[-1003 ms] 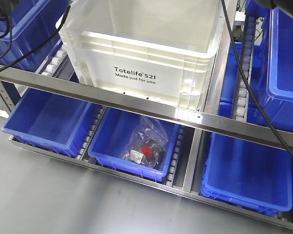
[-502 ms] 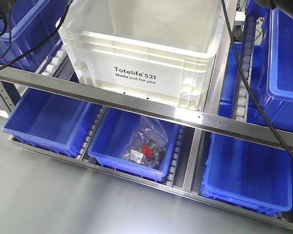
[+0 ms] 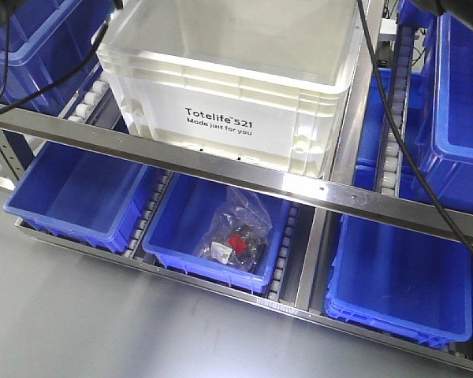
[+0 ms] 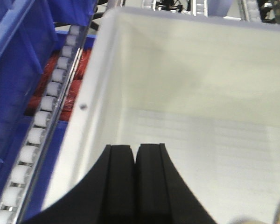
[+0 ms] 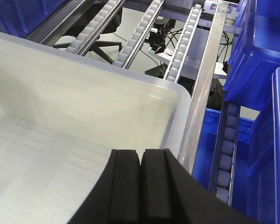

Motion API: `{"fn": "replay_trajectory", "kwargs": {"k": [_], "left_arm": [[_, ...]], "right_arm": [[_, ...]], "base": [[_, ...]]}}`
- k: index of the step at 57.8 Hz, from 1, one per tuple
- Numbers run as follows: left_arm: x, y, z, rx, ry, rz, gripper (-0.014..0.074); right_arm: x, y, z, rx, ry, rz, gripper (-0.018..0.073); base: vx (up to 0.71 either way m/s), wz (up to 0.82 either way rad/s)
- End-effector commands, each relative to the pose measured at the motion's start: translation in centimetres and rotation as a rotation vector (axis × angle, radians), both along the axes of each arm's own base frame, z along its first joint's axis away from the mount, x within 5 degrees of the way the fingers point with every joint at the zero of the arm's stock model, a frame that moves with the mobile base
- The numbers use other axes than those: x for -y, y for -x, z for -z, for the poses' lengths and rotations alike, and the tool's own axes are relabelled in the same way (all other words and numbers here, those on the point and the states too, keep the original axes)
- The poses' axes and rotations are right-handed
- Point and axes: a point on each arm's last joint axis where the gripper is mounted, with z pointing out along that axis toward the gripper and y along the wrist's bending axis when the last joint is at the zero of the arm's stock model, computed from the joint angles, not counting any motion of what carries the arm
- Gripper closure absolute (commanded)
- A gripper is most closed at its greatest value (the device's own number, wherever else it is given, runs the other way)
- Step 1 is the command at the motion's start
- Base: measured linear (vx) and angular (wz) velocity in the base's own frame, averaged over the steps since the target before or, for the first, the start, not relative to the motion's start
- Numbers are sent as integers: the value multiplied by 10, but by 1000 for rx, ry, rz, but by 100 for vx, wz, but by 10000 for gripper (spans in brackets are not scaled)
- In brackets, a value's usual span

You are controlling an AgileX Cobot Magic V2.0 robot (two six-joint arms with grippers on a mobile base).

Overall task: Place moving items into box and shelve
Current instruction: 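Open both grippers and release the crate rims, then withdraw both grippers up and away from the shelved crate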

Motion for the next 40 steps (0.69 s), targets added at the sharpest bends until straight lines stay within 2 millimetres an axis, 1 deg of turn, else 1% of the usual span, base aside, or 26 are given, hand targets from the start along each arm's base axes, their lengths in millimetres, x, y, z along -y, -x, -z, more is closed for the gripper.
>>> {"fn": "replay_trajectory", "kwargs": {"k": [1, 2, 3, 4, 7, 8, 12, 13, 14, 15, 16, 20, 21, 25, 26, 27, 28, 30, 32, 33, 36, 39, 40], "left_arm": [[-4, 35, -41, 267, 78, 19, 604], [-5, 38, -39, 285, 82, 21, 604], [-7, 46, -34, 324, 92, 26, 604], [-7, 50, -34, 366, 102, 30, 604], [-13, 71, -20, 438, 101, 42, 604], [-14, 77, -19, 480, 105, 47, 604], [-25, 110, 5, 553, 110, 50, 604], [-29, 117, 14, 558, 111, 47, 604], [-33, 124, 13, 585, 119, 41, 604], [-37, 136, 22, 578, 122, 36, 604], [-39, 143, 26, 584, 125, 32, 604], [-53, 177, 52, 520, 135, -8, 604], [-57, 184, 53, 517, 145, -25, 604], [-74, 219, 73, 444, 166, -94, 604], [-77, 226, 72, 448, 171, -104, 604], [-80, 233, 77, 431, 171, -119, 604], [-83, 240, 75, 435, 171, -129, 604], [-90, 259, 78, 435, 159, -145, 604], [-93, 273, 83, 422, 130, -145, 604], [-95, 281, 81, 432, 114, -143, 604], [-99, 305, 85, 446, 72, -135, 604], [-102, 330, 92, 460, 58, -129, 604], [-102, 336, 94, 461, 57, -127, 604]], "right_arm": [[5, 13, -38, 134, 6, -30, 568], [5, 13, -38, 134, 6, -30, 568], [5, 13, -38, 134, 6, -30, 568], [5, 13, -38, 134, 6, -30, 568], [5, 13, -38, 134, 6, -30, 568], [5, 13, -38, 134, 6, -30, 568], [5, 13, -38, 134, 6, -30, 568], [5, 13, -38, 134, 6, -30, 568], [5, 13, -38, 134, 6, -30, 568], [5, 13, -38, 134, 6, -30, 568], [5, 13, -38, 134, 6, -30, 568], [5, 13, -38, 134, 6, -30, 568], [5, 13, -38, 134, 6, -30, 568], [5, 13, -38, 134, 6, -30, 568], [5, 13, -38, 134, 6, -30, 568], [5, 13, -38, 134, 6, -30, 568], [5, 13, -38, 134, 6, -30, 568], [5, 13, -38, 134, 6, -30, 568], [5, 13, -38, 134, 6, -30, 568], [5, 13, -38, 134, 6, -30, 568], [5, 13, -38, 134, 6, -30, 568], [5, 13, -38, 134, 6, -30, 568], [5, 13, -38, 134, 6, -30, 568]], "base": [[0, 0], [0, 0], [0, 0], [0, 0], [0, 0], [0, 0], [0, 0], [0, 0], [0, 0], [0, 0], [0, 0], [0, 0], [0, 0], [0, 0], [0, 0], [0, 0], [0, 0], [0, 0], [0, 0], [0, 0], [0, 0], [0, 0], [0, 0]]}}
